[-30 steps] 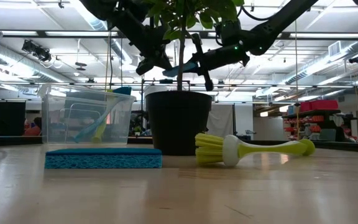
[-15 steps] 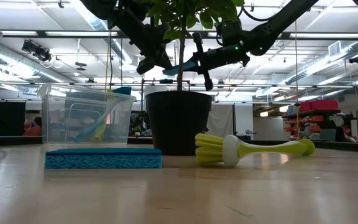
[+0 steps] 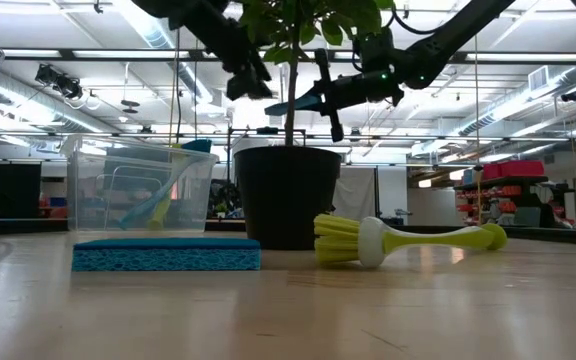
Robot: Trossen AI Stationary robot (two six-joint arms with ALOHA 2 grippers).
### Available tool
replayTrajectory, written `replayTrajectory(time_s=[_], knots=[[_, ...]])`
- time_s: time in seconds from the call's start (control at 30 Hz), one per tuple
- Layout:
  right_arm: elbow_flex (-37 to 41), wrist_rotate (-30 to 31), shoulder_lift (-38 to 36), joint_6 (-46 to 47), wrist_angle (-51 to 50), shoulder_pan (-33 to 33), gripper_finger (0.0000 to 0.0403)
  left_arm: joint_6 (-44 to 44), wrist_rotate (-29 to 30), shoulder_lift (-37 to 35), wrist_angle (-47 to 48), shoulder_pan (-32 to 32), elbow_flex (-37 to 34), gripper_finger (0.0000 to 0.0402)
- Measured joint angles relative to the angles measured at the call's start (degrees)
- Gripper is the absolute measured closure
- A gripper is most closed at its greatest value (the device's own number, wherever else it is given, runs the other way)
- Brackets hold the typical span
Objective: Pick & Place Kitchen Sink Supplies
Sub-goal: Put the blue sponge into the bottom right transparent bin
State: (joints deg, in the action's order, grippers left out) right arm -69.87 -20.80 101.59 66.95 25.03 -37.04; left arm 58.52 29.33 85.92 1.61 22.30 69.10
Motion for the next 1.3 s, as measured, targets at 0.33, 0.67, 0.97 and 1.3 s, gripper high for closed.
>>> replayTrajectory(time_s=[0.33,0.67,0.97,1.3], knots=[[0.03,0.64,-4.95,-3.86,-0.96,-4.34,0.0397,-8.75,3.36,-5.18,11.07,1.36,0.00,0.0160],[0.00,-0.83,-14.37,-18.35,-17.06,-8.43,0.0397,-20.78,5.17,-10.80,20.23,1.10,-0.04,0.0183],[-0.02,-8.84,-24.34,-32.26,-35.48,-10.75,0.0397,-26.58,4.07,-14.43,21.12,-0.21,-0.02,0.0195],[-0.02,-8.72,-35.88,-44.77,-58.59,-10.51,0.0397,-29.55,4.25,-14.81,21.21,-4.75,-0.04,0.0196]])
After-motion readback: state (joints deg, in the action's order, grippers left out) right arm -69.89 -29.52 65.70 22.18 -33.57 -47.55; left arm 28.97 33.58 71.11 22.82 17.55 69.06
